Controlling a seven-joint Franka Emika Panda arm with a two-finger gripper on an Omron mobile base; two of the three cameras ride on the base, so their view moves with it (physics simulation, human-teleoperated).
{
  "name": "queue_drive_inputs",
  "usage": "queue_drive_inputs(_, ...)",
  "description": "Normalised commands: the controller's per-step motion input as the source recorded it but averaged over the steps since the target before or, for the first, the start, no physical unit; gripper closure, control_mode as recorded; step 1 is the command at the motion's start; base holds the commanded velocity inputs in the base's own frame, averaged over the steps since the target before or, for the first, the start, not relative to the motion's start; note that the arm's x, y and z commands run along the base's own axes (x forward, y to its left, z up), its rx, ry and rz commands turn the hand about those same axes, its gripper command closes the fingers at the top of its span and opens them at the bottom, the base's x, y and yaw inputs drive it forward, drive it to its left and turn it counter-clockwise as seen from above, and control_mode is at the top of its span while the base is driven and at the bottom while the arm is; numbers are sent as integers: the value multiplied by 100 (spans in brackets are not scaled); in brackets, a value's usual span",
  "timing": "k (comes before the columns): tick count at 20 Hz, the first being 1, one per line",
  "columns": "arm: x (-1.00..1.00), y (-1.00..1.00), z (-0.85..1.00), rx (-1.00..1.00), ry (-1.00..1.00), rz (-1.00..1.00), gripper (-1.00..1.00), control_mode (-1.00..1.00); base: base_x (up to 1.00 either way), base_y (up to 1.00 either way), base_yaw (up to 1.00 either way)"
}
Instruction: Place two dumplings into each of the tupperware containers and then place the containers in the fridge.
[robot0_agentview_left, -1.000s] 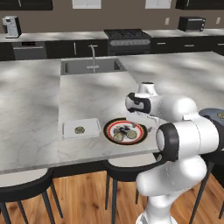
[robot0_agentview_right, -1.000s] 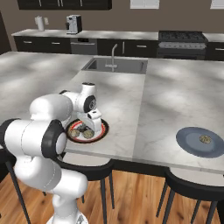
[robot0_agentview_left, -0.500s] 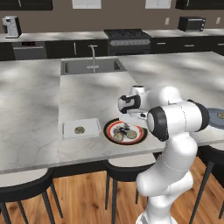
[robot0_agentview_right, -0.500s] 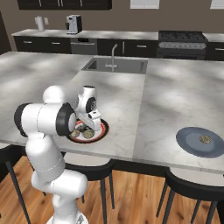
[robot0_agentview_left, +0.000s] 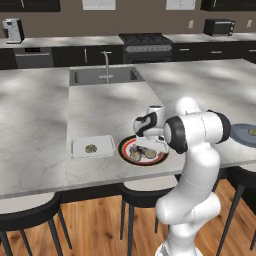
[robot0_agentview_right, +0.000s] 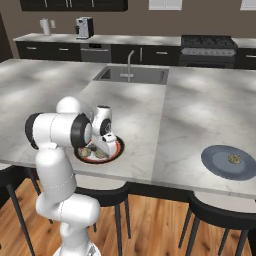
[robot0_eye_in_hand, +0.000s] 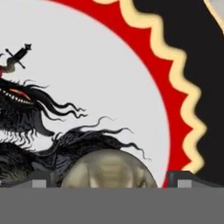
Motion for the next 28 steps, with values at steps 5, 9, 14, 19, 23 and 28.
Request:
queue_drive_inputs(5,-8,19,-25,-3,-2,-5,-100,-100,0,0,0)
queue_drive_inputs(9,15,45,-39,-5,0,-7,100,-100,0,0,0)
queue_drive_inputs(14,0,5,13,1,-1,-11,100,-100,0,0,0)
queue_drive_inputs(19,-32,8,93,12,-21,-4,100,-100,0,0,0)
queue_drive_inputs(23,-25,30,100,13,-31,1,100,-100,0,0,0)
queue_drive_inputs(28,-2,83,77,13,-27,1,100,-100,0,0,0)
